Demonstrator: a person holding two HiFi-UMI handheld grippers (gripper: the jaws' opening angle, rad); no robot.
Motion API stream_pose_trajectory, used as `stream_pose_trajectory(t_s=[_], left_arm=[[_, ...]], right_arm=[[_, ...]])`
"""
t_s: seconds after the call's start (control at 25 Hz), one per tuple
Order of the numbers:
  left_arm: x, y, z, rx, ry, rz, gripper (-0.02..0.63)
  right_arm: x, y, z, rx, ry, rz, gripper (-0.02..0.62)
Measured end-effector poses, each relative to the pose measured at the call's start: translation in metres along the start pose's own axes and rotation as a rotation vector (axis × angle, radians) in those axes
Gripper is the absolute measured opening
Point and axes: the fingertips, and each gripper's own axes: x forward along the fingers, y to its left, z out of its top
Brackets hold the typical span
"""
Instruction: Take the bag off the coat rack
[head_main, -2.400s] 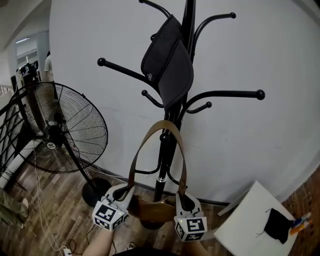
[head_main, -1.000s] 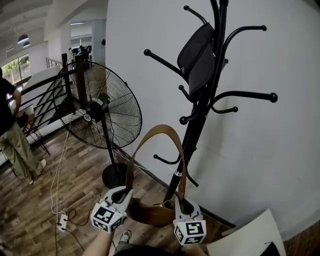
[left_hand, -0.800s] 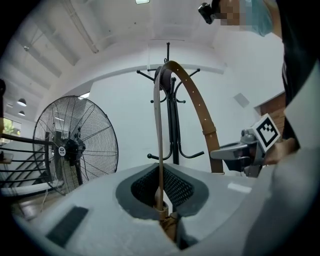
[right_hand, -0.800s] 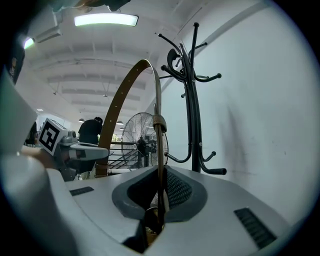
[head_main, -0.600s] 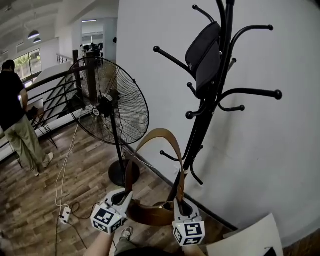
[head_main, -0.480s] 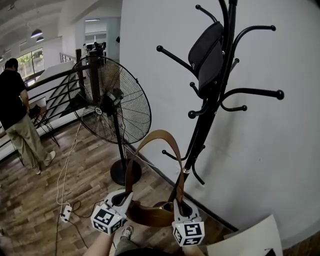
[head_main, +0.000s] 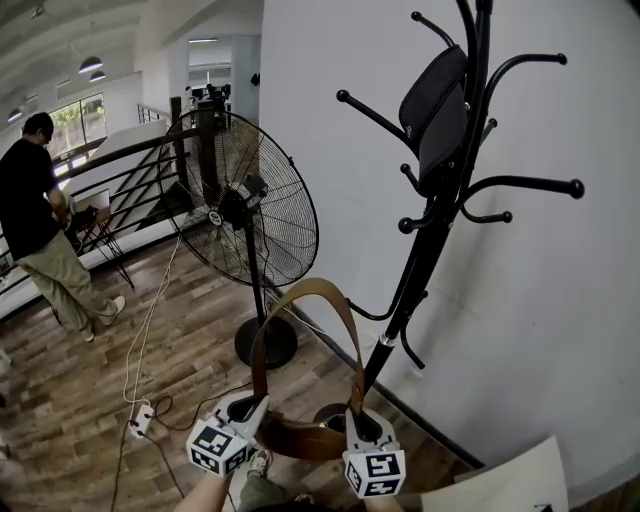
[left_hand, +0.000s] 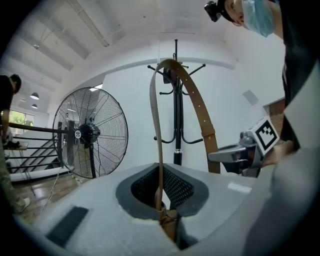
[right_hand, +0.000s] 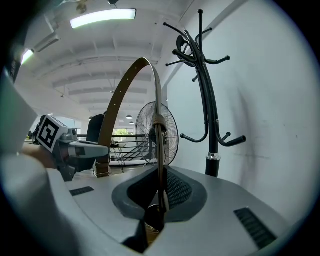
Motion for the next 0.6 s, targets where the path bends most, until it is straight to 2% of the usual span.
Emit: stream_pose_trajectory(t_s=[0.2, 0.36, 0.6], left_arm=[[-0.010, 0.004, -0.011, 0.008, 0.012, 0.018, 0.014], [-0.017, 0.005, -0.016, -0.021, 0.024, 0.032, 0.014], [-0.022, 0.005, -0.021, -0.019, 0.022, 0.030, 0.014]], right_arm=[[-0.001, 0.009, -0.008, -0.002, 0.019, 0.015, 0.026], [0.001, 0.017, -0.018, -0.003, 0.037, 0.036, 0.026], [-0.001, 0.021, -0.020, -0.013, 0.044, 0.029, 0.026]])
